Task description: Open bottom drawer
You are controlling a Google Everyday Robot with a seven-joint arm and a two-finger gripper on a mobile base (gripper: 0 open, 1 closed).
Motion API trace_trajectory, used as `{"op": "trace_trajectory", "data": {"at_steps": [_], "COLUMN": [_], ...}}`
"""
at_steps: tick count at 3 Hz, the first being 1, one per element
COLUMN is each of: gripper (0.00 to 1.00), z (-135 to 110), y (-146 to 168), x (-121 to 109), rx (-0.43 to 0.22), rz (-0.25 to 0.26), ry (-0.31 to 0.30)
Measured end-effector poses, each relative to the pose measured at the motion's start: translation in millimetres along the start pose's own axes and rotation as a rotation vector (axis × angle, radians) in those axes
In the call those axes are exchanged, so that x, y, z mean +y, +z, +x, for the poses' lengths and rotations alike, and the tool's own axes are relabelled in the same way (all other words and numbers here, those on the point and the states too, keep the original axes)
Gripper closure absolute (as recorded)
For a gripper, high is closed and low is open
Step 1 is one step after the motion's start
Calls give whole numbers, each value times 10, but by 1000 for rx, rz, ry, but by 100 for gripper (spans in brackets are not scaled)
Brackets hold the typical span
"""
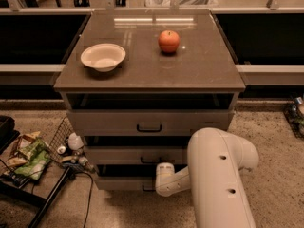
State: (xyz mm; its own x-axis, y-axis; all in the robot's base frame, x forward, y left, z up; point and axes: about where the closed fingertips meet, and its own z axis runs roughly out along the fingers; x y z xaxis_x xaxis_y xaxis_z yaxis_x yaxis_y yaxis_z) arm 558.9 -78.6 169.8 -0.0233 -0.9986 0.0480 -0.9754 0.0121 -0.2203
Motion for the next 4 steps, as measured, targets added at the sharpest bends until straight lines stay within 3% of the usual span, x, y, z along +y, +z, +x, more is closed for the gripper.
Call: {"op": "trace_trajectory", "data": {"at_steps": [2, 3, 4], "gripper": [52, 21, 0], "z": [0, 1, 1], "y": [-5, -5, -3], "x": [-1, 0, 3], "rx": [0, 0, 0], "rz": [0, 0, -1], "ry": [0, 0, 0]}}
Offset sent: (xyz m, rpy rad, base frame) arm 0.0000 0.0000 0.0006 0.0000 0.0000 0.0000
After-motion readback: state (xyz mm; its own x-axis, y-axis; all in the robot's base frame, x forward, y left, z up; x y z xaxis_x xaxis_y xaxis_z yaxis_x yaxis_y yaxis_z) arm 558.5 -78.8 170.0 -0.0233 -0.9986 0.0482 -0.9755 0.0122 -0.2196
